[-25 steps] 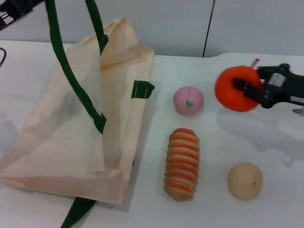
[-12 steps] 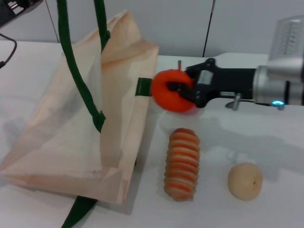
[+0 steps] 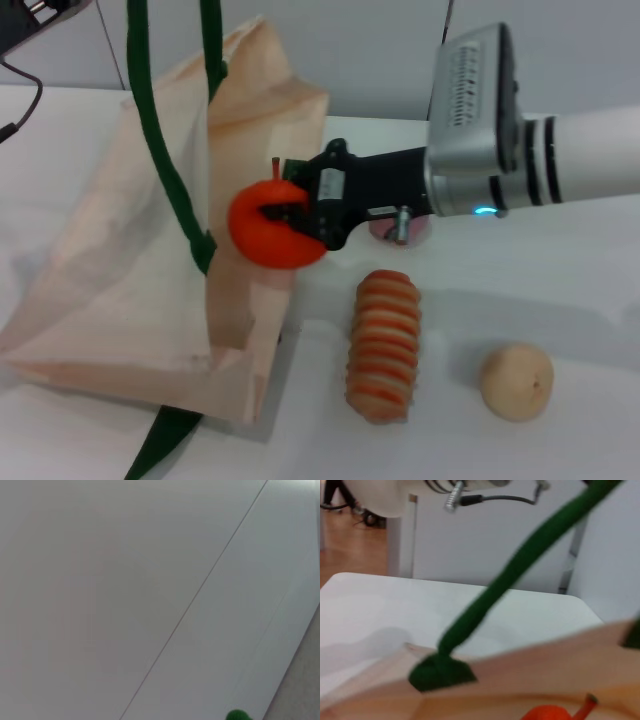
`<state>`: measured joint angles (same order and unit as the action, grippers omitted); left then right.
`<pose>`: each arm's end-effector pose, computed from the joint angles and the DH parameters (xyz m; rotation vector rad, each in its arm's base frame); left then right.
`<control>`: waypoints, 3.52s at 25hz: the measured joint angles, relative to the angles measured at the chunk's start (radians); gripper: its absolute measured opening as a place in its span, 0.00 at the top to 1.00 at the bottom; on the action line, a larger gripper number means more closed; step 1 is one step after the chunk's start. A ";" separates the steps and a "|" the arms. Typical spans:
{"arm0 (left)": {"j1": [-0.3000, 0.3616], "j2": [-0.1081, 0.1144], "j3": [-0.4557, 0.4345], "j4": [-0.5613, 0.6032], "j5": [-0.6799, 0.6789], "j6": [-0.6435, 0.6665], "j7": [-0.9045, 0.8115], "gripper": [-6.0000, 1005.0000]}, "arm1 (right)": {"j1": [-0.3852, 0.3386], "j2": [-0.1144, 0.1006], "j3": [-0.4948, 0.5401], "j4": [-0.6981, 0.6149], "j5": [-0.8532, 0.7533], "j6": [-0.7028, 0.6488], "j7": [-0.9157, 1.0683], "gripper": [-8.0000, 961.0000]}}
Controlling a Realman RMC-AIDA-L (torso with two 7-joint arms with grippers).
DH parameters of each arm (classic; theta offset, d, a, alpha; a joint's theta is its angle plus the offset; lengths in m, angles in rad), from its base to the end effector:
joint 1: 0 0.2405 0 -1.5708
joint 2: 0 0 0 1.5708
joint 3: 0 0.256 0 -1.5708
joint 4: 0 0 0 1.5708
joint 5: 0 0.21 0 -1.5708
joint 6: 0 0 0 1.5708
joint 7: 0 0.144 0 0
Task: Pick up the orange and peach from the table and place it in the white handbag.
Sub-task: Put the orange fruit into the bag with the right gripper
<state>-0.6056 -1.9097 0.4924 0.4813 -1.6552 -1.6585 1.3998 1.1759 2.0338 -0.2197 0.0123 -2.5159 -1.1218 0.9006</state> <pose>-0.2368 0.3758 0.1202 -2.1865 -0.9173 -1.5315 0.1138 0.4043 -0.1045 -2.9380 -0.1322 0.4823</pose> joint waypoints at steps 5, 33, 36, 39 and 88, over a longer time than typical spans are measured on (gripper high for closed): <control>-0.004 0.002 0.008 0.002 0.007 0.007 -0.006 0.87 | 0.036 0.001 -0.005 0.022 -0.002 -0.003 0.000 0.89; -0.056 -0.005 0.014 -0.006 0.011 0.030 -0.003 0.87 | 0.174 0.011 0.045 0.141 0.007 0.221 -0.113 0.93; -0.056 -0.006 0.015 -0.006 0.012 0.033 -0.004 0.87 | 0.175 0.011 0.084 0.148 0.006 0.229 -0.149 0.93; -0.067 -0.007 0.016 -0.009 0.012 0.032 -0.005 0.87 | 0.177 0.012 0.094 0.149 0.005 0.265 -0.162 0.93; -0.045 -0.014 -0.039 -0.067 -0.025 0.101 0.009 0.87 | 0.113 0.006 0.303 0.269 -0.051 0.624 -0.404 0.35</control>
<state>-0.6510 -1.9233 0.4530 0.4144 -1.6803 -1.5579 1.4087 1.2888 2.0402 0.0834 0.2810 -2.5670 -0.4974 0.4969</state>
